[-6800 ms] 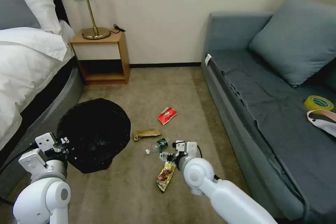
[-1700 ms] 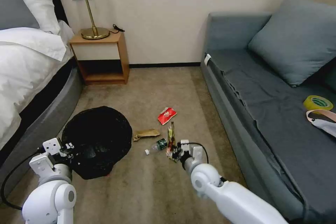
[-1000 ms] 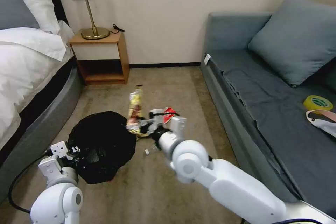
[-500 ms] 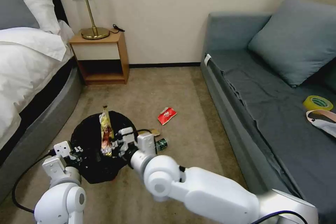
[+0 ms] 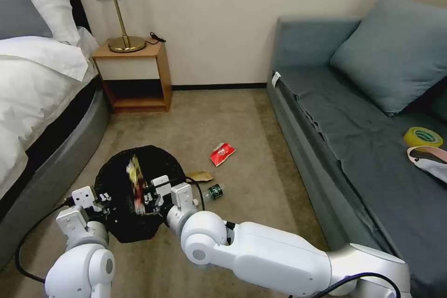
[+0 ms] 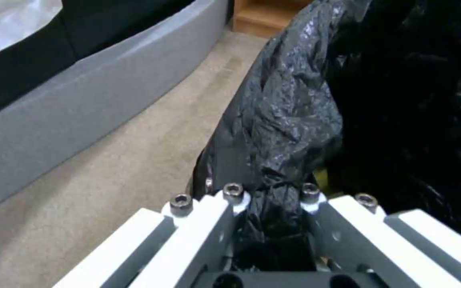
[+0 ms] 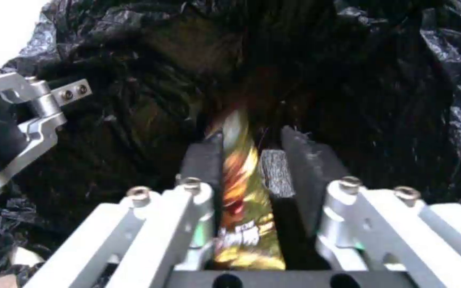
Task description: Pick up the trash bin, then pick up the garbage on the floor and place it into the trash bin.
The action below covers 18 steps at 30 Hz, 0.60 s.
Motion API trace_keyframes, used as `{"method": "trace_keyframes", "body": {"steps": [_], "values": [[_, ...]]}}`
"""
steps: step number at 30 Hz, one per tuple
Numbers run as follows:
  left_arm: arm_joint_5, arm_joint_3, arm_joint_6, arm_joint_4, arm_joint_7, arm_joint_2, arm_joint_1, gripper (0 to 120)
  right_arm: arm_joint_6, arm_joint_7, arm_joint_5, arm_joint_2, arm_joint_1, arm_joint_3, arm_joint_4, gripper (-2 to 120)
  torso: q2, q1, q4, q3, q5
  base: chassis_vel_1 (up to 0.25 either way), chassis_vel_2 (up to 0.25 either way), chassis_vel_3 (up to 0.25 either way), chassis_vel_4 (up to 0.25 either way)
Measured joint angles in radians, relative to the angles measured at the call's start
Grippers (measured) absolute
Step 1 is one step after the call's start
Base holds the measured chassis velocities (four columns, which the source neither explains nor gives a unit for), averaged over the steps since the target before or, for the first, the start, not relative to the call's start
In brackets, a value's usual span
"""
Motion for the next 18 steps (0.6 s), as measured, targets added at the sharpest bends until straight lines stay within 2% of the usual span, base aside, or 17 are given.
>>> {"method": "trace_keyframes", "body": {"steps": [3,5,6,7,8,10,11,12,13,14,16,17,18], "values": [[-0.001,0.0,0.0,0.0,0.0,0.0,0.0,3,0.0,0.0,-0.013,-0.002,0.0,0.009,0.004,43,0.0,0.0,0.0,0.0,0.0,0.0,0.0,0.0,0.0],[-0.001,0.0,0.0,0.0,0.0,0.0,0.0,3,0.0,0.0,-0.016,-0.003,0.0,0.012,0.006,45,0.0,0.0,0.0,0.0,0.0,0.0,0.0,0.0,0.0],[-0.002,-0.003,0.0,0.0,0.0,0.0,0.0,3,0.001,-0.005,-0.035,-0.01,0.0,0.029,0.018,53,0.0,0.0,0.0001,0.0,0.0,0.0,0.0,0.0,0.0],[-0.003,-0.005,0.0,0.0,0.0,0.0,-0.001,3,0.002,-0.011,-0.05,-0.015,0.0,0.04,0.025,54,0.0,0.0,0.0001,0.0,0.0,0.0,0.0,0.0,0.0],[-0.005,-0.013,-0.001,0.0,0.002,0.0,-0.002,3,0.011,-0.033,-0.091,-0.029,-0.001,0.062,0.041,61,0.0,0.0,0.0,0.0,0.0,0.0,0.0,0.0,0.0],[-0.006,-0.02,-0.001,-0.002,0.004,0.0,-0.003,3,0.027,-0.058,-0.128,-0.044,-0.005,0.079,0.055,64,0.0,0.0,0.0002,0.0,0.0001,0.0,0.0,0.0,0.0],[-0.007,-0.032,-0.002,-0.003,0.006,0.0,-0.005,3,0.06,-0.105,-0.195,-0.08,-0.018,0.116,0.081,71,0.0,0.0,0.0003,0.0,0.0003,0.0,0.0,0.0,0.0],[-0.007,-0.038,-0.002,-0.004,0.007,0.0,-0.005,3,0.073,-0.124,-0.224,-0.101,-0.024,0.135,0.094,73,0.0,0.0,0.0003,0.0,0.0004,0.0,0.0,0.0,0.0],[-0.008,-0.048,-0.003,-0.004,0.009,0.0,-0.006,3,0.107,-0.167,-0.287,-0.163,-0.043,0.191,0.122,80,0.0,0.0,0.0002,0.0,0.0004,0.0,0.0,0.0,0.0],[-0.008,-0.048,-0.003,-0.004,0.009,0.0,-0.006,3,0.107,-0.167,-0.287,-0.163,-0.043,0.191,0.122,80,0.0,0.0,0.0002,0.0,0.0004,0.0,0.0,0.0,0.0],[-0.012,-0.06,-0.007,-0.004,0.01,0.001,-0.005,3,0.157,-0.219,-0.372,-0.265,-0.082,0.288,0.156,88,0.0,0.0,-0.0002,0.0,0.0003,0.0,0.0,0.0,0.0],[-0.013,-0.064,-0.009,-0.004,0.011,0.001,-0.004,3,0.172,-0.235,-0.396,-0.291,-0.096,0.323,0.166,90,0.0,0.0,-0.0005,0.0,0.0005,0.0,0.0,0.0,0.0],[-0.016,-0.07,-0.01,-0.004,0.013,0.001,-0.003,3,0.201,-0.266,-0.447,-0.34,-0.132,0.405,0.19,96,0.0,0.0,-0.0006,0.0,0.0005,0.0,0.0,0.0,0.0]]}}
